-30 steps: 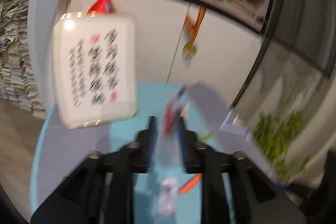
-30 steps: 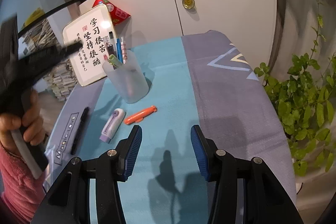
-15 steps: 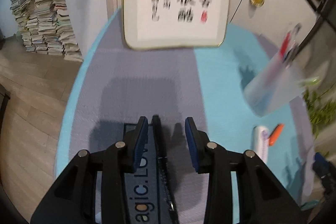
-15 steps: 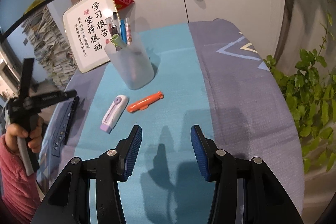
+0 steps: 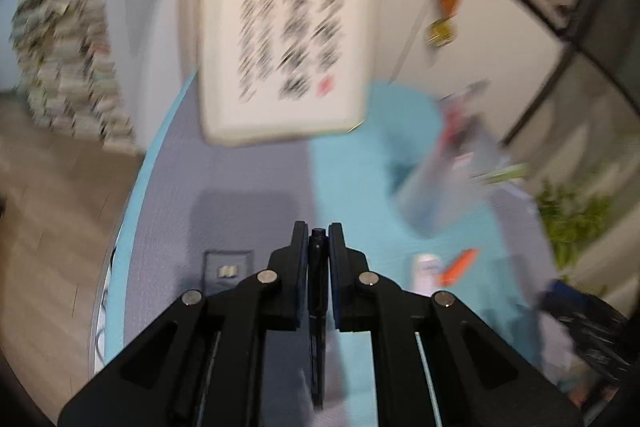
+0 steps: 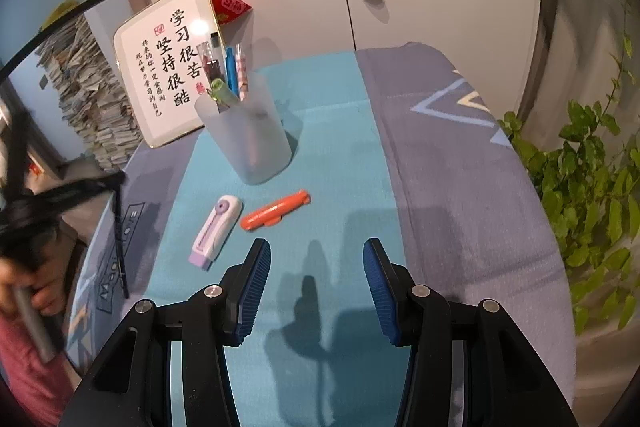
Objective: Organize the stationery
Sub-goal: 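Move the open left tool down toward the white-lilac highlighter on the cloth, then grasp the white-lilac highlighter with the left tool while the right tool grasps the orange marker, then lift the orange marker into the frosted cup with the right tool and open, then lower the white-lilac highlighter into the frosted cup with the left tool and release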
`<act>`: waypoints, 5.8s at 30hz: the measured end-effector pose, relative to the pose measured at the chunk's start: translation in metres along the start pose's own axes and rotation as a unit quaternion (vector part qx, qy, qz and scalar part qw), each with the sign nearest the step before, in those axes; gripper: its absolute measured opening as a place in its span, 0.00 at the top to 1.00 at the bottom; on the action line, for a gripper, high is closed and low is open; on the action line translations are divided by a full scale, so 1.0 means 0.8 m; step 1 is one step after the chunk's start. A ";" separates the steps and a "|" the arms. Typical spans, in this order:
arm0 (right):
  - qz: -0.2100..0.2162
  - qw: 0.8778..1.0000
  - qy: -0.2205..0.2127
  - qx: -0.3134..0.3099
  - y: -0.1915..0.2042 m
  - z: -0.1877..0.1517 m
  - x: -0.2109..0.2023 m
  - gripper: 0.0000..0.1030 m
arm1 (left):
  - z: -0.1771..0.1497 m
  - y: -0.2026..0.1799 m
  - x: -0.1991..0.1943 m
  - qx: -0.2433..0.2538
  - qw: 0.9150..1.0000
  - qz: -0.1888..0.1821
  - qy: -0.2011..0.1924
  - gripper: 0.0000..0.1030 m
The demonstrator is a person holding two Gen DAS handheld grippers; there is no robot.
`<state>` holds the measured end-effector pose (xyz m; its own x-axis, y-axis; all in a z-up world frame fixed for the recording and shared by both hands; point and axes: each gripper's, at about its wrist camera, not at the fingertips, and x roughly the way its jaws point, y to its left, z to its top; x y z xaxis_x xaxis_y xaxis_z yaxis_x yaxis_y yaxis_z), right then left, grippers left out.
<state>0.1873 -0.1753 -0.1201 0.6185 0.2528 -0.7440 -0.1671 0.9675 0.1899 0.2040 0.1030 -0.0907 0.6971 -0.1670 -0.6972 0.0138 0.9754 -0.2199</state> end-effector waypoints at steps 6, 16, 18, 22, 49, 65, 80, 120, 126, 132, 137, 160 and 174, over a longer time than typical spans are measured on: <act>-0.022 0.999 -0.008 -0.035 0.019 0.000 -0.001 0.53 | 0.023 -0.067 -0.076 0.054 0.990 -0.044 -0.120 0.93; -0.016 1.000 -0.010 -0.016 0.000 -0.009 -0.016 0.53 | 0.074 -0.109 -0.066 0.019 0.980 -0.074 -0.183 0.93; -0.017 1.000 -0.010 -0.012 -0.004 -0.009 -0.016 0.53 | 0.078 -0.107 -0.063 0.000 0.980 -0.086 -0.177 0.93; -0.016 1.000 -0.007 -0.004 -0.011 -0.006 -0.012 0.53 | 0.083 -0.107 -0.066 -0.018 0.973 -0.081 -0.214 0.93; 0.037 0.992 0.091 0.083 -0.009 0.035 0.064 0.53 | -0.050 -0.109 0.055 0.154 0.988 -0.021 -0.012 0.59; 0.026 0.961 0.167 0.217 -0.011 0.053 0.134 0.53 | -0.083 -0.088 0.088 0.152 0.985 -0.033 0.077 0.78; -0.013 0.989 0.144 -0.025 0.056 0.031 0.113 0.87 | -0.095 -0.044 0.049 0.119 0.989 -0.026 0.079 0.77; 0.012 0.998 -0.053 -0.016 0.073 0.162 0.063 0.87 | -0.043 -0.047 -0.023 0.076 0.993 -0.059 -0.061 0.78; 0.022 0.999 -0.029 -0.012 0.067 0.160 0.080 0.87 | -0.039 -0.054 -0.020 0.078 0.993 -0.063 -0.060 0.78; 0.029 0.999 -0.025 -0.018 0.073 0.156 0.079 0.87 | -0.041 -0.059 -0.021 0.084 0.993 -0.060 -0.056 0.78; 0.051 0.998 0.028 -0.019 0.073 0.153 0.091 0.84 | -0.034 -0.062 -0.023 0.079 0.993 -0.061 -0.057 0.78; 0.039 0.999 -0.015 0.034 -0.017 0.069 -0.002 0.46 | 0.047 -0.122 -0.014 -0.001 0.984 -0.060 -0.166 0.78; 0.047 0.998 -0.004 0.052 -0.048 0.046 -0.003 0.46 | 0.051 -0.148 0.041 0.014 0.992 -0.027 -0.126 0.78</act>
<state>0.2210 -0.2130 -0.1022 0.6096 0.3416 -0.7153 -0.1439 0.9351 0.3239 0.2550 -0.0124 -0.0597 0.8513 -0.1820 -0.4922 0.0741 0.9702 -0.2305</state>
